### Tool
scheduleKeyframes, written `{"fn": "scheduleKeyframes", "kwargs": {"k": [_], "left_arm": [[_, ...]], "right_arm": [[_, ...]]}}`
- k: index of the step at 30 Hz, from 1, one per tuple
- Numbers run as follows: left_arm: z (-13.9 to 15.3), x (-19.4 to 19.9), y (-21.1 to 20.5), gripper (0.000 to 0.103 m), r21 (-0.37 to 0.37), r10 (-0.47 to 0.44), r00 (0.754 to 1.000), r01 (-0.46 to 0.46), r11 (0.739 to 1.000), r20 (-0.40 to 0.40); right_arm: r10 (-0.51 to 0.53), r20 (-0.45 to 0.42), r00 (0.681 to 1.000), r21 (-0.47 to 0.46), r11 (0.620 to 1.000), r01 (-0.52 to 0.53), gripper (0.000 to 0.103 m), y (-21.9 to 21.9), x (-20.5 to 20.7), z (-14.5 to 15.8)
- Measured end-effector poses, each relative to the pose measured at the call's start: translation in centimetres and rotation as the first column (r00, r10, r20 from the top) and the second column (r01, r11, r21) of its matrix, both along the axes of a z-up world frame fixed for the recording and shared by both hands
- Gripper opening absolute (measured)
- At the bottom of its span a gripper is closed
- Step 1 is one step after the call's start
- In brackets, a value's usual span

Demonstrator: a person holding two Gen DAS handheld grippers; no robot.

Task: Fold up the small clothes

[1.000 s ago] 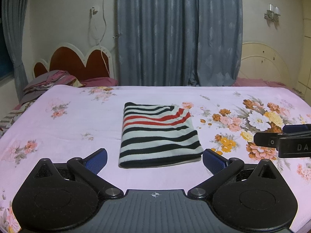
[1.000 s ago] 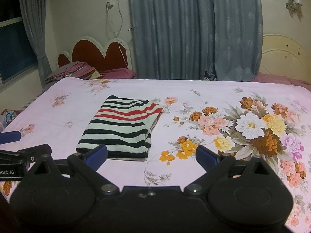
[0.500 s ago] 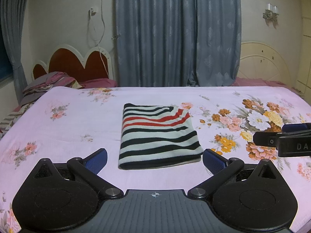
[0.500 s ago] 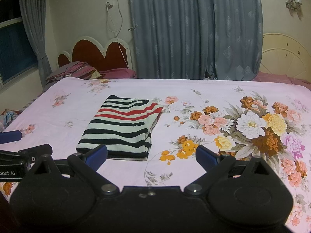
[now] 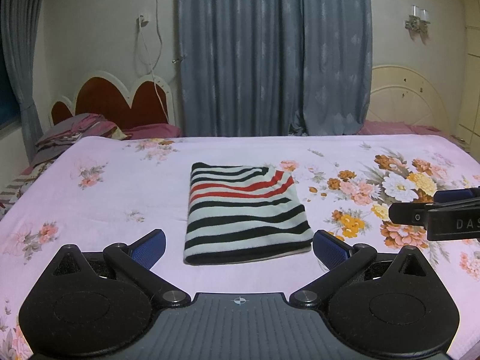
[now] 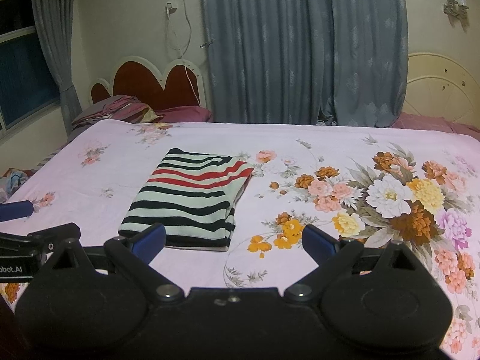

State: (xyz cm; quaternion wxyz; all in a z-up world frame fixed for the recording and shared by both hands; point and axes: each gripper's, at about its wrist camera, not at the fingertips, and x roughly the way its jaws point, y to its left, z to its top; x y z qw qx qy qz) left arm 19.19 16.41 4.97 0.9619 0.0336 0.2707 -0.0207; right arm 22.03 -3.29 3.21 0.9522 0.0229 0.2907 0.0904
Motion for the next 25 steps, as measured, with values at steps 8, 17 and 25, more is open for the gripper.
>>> {"fn": "scheduleKeyframes", "kwargs": {"k": [8, 17, 25], "left_arm": [[0.0, 0.1, 0.0, 0.103, -0.008, 0.001, 1.0, -0.001, 1.0, 0.006], [0.1, 0.3, 0.2, 0.103, -0.03, 0.0, 1.0, 0.001, 1.0, 0.02], [0.3, 0.0, 0.5, 0.103, -0.044, 0.018, 0.999, -0.016, 0.999, 0.041]], "right_arm": [[0.0, 0.0, 1.0, 0.0, 1.0, 0.0, 0.097, -0.1, 0.1, 0.1], [0.0, -0.001, 1.0, 0.0, 1.0, 0.0, 0.097, 0.1, 0.1, 0.1], [0.021, -0.004, 1.0, 0.001, 1.0, -0.021, 0.097, -0.1, 1.1, -0.1]]}}
